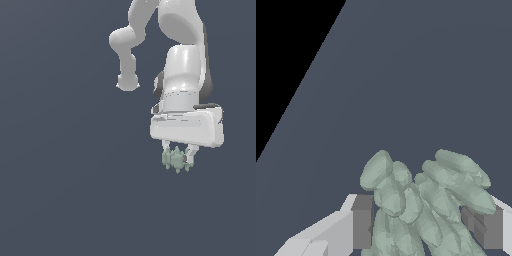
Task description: Pick up the object and move it to a goal position.
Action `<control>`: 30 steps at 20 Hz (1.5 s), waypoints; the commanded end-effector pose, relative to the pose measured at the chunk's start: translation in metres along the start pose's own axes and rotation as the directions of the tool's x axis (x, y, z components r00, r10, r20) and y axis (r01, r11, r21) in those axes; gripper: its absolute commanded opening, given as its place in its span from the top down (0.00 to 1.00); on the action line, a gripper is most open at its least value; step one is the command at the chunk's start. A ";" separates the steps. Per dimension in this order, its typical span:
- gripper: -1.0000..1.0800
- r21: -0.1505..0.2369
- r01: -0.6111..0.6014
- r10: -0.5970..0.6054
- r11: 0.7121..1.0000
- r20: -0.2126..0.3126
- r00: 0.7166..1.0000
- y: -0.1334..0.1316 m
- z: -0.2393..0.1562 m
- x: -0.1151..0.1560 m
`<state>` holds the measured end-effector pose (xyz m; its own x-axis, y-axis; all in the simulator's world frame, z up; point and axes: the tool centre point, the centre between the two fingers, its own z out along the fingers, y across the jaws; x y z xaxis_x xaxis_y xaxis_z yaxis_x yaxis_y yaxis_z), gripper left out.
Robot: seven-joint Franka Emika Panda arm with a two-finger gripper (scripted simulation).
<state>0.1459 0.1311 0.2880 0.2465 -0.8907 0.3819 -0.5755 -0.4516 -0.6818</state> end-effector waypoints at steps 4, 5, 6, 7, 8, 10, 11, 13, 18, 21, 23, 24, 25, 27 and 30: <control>1.00 0.042 -0.051 0.053 0.998 -0.051 0.997 -0.022 -0.014 -0.003; 1.00 0.049 -0.060 0.063 0.997 -0.060 0.996 -0.026 -0.016 -0.004; 1.00 0.057 -0.069 0.073 0.996 -0.069 0.995 -0.030 -0.019 -0.004; 1.00 0.065 -0.077 0.082 0.995 -0.078 0.994 -0.034 -0.022 -0.005; 1.00 0.073 -0.086 0.092 0.994 -0.087 0.992 -0.038 -0.024 -0.005; 1.00 0.090 -0.104 0.113 0.991 -0.105 0.988 -0.046 -0.030 -0.006; 1.00 0.098 -0.112 0.123 0.989 -0.113 0.986 -0.050 -0.032 -0.007; 1.00 0.115 -0.130 0.144 0.985 -0.131 0.981 -0.058 -0.038 -0.008; 1.00 0.161 -0.173 0.201 0.972 -0.175 0.964 -0.078 -0.053 -0.011; 1.00 0.190 -0.200 0.237 0.961 -0.201 0.950 -0.090 -0.062 -0.013; 1.00 0.209 -0.217 0.262 0.953 -0.219 0.940 -0.099 -0.069 -0.014; 1.00 0.219 -0.225 0.274 0.949 -0.227 0.934 -0.102 -0.072 -0.014; 1.00 0.228 -0.233 0.286 0.945 -0.235 0.929 -0.106 -0.075 -0.015; 1.00 0.245 -0.248 0.309 0.937 -0.250 0.918 -0.113 -0.080 -0.016; 1.00 0.267 -0.267 0.338 0.926 -0.270 0.902 -0.121 -0.087 -0.017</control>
<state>0.1440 0.2031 0.4132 -0.1626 -0.9430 0.2904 -0.4014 -0.2056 -0.8925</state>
